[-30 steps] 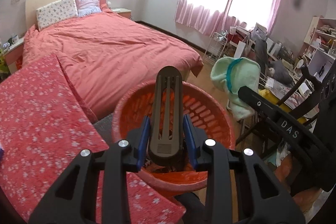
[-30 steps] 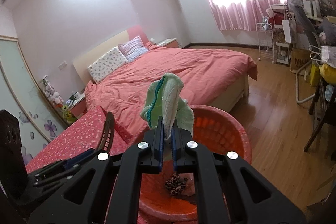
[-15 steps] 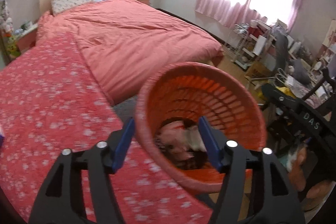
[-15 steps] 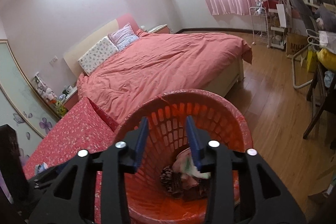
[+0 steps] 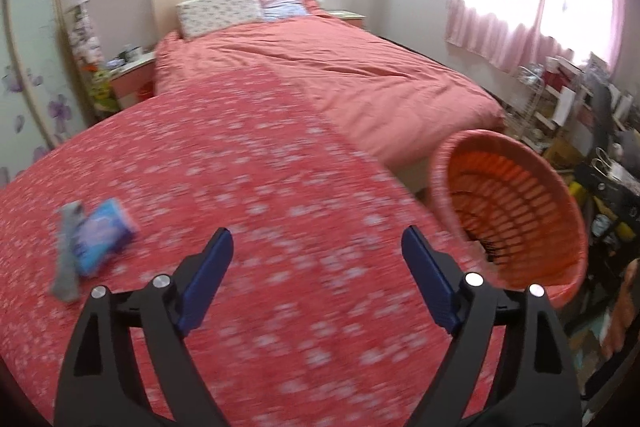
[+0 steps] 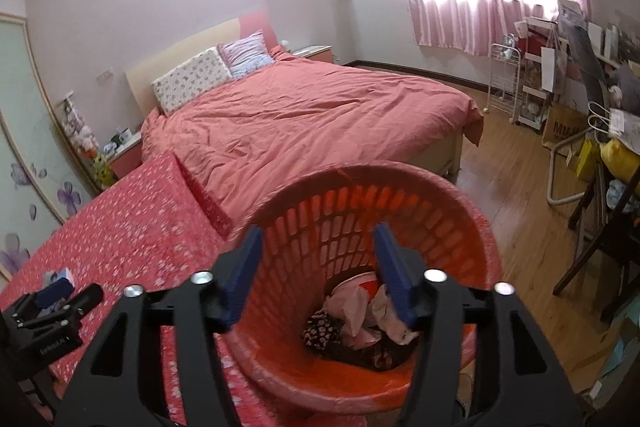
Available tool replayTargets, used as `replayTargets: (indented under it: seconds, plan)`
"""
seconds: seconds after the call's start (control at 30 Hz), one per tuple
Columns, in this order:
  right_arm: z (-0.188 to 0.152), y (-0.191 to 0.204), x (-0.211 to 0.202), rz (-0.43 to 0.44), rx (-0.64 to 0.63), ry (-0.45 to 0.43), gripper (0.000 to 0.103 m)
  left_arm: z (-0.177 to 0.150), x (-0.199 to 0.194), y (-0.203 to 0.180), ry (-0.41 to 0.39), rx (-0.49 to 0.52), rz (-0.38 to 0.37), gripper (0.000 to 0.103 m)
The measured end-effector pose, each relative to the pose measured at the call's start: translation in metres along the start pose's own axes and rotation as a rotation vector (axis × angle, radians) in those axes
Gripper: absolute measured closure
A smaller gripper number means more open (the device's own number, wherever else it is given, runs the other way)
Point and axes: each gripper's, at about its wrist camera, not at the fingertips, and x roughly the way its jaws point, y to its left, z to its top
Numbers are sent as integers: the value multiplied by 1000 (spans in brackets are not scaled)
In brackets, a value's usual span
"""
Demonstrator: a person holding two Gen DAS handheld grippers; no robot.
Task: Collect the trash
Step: 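Move both tools back over the bed toward the sock and tissue pack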
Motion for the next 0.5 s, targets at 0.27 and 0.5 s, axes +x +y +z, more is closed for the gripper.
replayTargets:
  seconds: [0.27, 0.5]
  plan:
    - [-16, 58, -5, 29, -119, 12, 35, -21, -19, 103, 2, -128, 151, 18]
    - [-30, 98, -3, 66, -171, 38, 33, -33, -21, 194, 9, -276, 279, 18]
